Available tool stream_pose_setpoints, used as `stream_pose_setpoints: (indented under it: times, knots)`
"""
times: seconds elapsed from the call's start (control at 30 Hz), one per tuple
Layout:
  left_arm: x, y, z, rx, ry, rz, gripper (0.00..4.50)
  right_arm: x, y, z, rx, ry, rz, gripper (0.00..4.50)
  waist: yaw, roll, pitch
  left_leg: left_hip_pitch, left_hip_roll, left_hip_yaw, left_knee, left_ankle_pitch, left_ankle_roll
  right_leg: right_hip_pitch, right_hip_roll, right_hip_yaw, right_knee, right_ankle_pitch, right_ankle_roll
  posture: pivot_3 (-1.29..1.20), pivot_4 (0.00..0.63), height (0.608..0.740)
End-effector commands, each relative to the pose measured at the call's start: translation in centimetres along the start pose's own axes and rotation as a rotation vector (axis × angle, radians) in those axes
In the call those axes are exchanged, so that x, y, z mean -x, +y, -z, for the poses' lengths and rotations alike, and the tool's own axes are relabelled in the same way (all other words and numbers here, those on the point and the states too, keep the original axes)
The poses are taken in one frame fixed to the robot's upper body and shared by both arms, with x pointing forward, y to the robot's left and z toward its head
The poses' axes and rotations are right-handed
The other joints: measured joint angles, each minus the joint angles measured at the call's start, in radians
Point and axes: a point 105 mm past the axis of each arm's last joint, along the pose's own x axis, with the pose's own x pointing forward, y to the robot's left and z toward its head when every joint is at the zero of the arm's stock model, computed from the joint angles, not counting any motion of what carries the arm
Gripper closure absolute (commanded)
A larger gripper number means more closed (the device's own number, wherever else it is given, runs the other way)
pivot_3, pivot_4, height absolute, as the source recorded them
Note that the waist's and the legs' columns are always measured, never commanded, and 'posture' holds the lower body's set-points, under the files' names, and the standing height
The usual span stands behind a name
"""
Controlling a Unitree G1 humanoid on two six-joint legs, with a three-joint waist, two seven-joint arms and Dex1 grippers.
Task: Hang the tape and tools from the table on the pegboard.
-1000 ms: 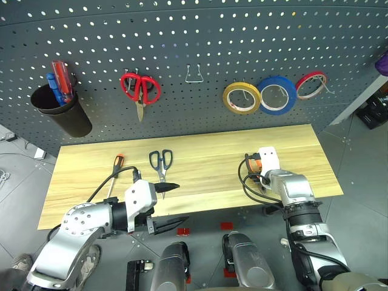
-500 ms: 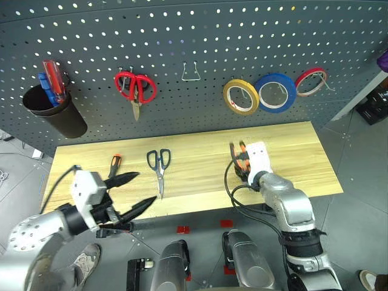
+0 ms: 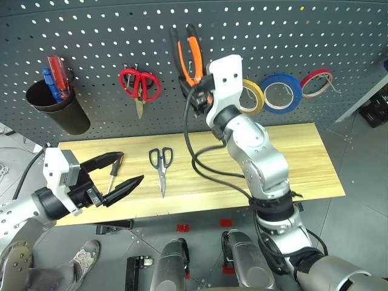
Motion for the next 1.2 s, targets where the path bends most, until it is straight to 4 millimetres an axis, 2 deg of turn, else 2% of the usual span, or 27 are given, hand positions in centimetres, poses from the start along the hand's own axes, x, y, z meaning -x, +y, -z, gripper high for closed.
stream_pose_setpoints:
  times: [0.03,0.17,0.27,0.4,0.47,0.7,1.1,1.2]
  knots:
    - [-0.5,-0.8,-1.0,-0.024,-0.026,0.031,0.00,-1.4,1.7,-4.2,-0.034,-0.191,-0.021,1.98,-0.001,0.000,0.000,-0.001,0.000,0.000,0.000,0.000,0.000,-0.001,0.000,0.000,0.000,0.000,0.000,-0.17,0.303,0.740]
    - [-1.4,-1.3,-1.0,-0.015,-0.045,0.047,0.00,-3.2,1.5,-5.5,0.010,-0.268,0.006,1.98,-0.006,-0.001,0.001,-0.001,0.000,0.001,0.000,0.000,0.000,-0.001,0.000,0.000,0.000,0.000,-0.001,-0.16,0.303,0.740]
    - [-1.7,-1.4,-1.3,-0.008,-0.062,0.054,0.00,-3.8,1.6,-6.9,0.018,-0.324,0.018,1.98,-0.006,-0.001,0.001,-0.001,0.001,0.001,-0.001,0.000,0.000,-0.002,0.000,0.000,0.000,0.000,-0.001,-0.16,0.304,0.740]
    - [-2.0,-1.4,-1.4,-0.008,-0.066,0.059,0.00,-4.1,2.1,-7.7,0.024,-0.377,0.028,1.98,-0.004,-0.001,0.001,-0.002,0.001,0.001,0.000,0.000,0.000,-0.002,0.000,0.000,0.000,0.000,-0.001,-0.16,0.303,0.740]
    - [-2.1,-1.3,-1.5,-0.008,-0.068,0.063,0.00,-4.3,2.2,-7.5,0.034,-0.388,0.038,1.98,-0.004,-0.001,0.001,-0.002,0.001,0.001,0.000,0.000,0.000,-0.002,-0.001,0.000,0.000,0.000,-0.001,-0.16,0.302,0.740]
    - [-2.5,-1.2,-1.6,-0.013,-0.070,0.072,0.00,-4.5,2.5,-4.6,0.148,-0.417,0.058,1.98,-0.005,-0.001,0.001,-0.002,0.001,0.001,0.000,0.000,0.000,-0.002,-0.001,0.000,0.001,0.000,-0.001,-0.15,0.305,0.740]
    - [-2.7,-1.2,-1.8,-0.017,-0.080,0.065,0.00,-5.2,2.1,-4.0,0.181,-0.434,0.090,1.98,0.001,-0.002,0.002,-0.002,0.001,0.001,0.000,0.001,-0.001,-0.002,-0.001,0.000,0.001,0.000,-0.001,-0.12,0.310,0.740]
    - [-2.7,-1.3,-1.7,-0.017,-0.079,0.063,0.00,-5.2,2.2,-3.2,0.191,-0.418,0.082,1.98,0.001,-0.002,0.002,-0.002,0.001,0.001,0.000,0.001,-0.001,-0.002,-0.001,0.000,0.001,0.000,-0.001,-0.12,0.310,0.740]
